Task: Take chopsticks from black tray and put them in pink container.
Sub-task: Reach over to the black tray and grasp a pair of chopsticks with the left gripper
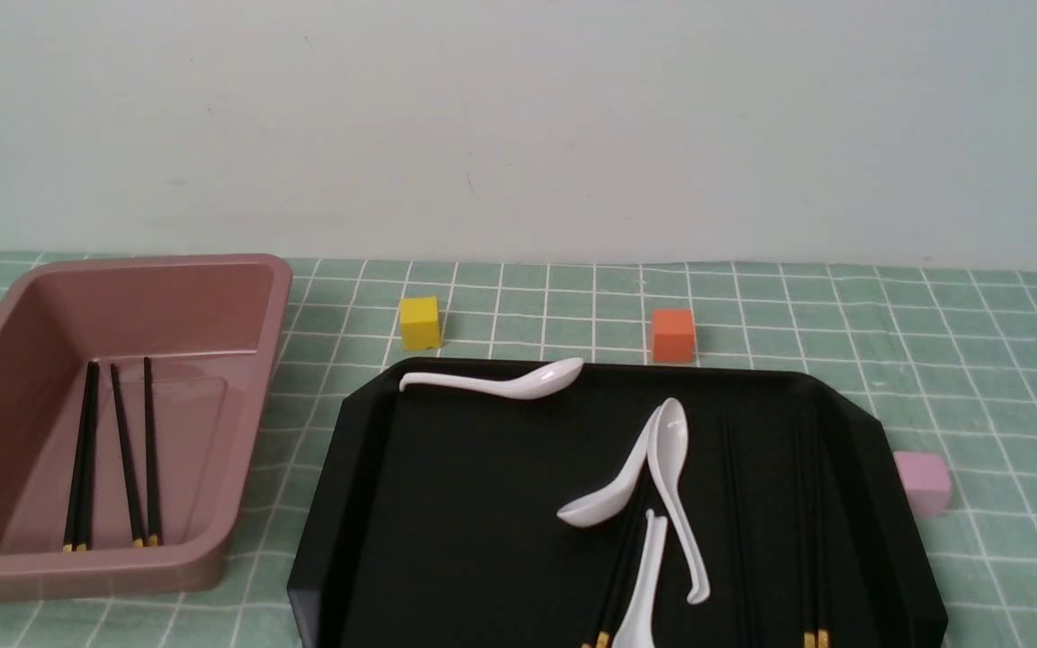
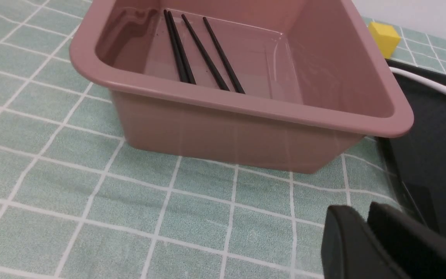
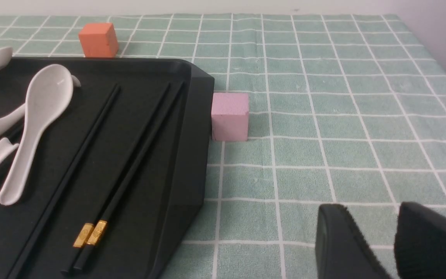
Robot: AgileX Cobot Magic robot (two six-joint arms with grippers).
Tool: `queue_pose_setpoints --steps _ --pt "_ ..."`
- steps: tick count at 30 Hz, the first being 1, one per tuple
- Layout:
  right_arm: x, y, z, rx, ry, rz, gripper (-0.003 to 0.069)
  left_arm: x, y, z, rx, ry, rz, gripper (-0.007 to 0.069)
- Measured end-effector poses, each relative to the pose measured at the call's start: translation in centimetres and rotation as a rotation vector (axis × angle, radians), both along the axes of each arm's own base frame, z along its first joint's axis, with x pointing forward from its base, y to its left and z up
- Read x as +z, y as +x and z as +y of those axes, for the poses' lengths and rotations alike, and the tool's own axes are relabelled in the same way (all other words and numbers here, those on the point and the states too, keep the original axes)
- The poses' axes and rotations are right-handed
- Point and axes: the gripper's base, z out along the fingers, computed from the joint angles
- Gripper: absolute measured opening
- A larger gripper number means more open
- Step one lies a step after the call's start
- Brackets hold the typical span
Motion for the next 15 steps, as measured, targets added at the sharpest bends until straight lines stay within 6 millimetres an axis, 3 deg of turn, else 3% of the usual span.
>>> queue_pose_setpoints --steps 15 --pt "0.00 0.00 0.00 0.000 0.000 0.000 0.0240 0.00 0.00 0.00 0.000 0.000 0.000 0.0111"
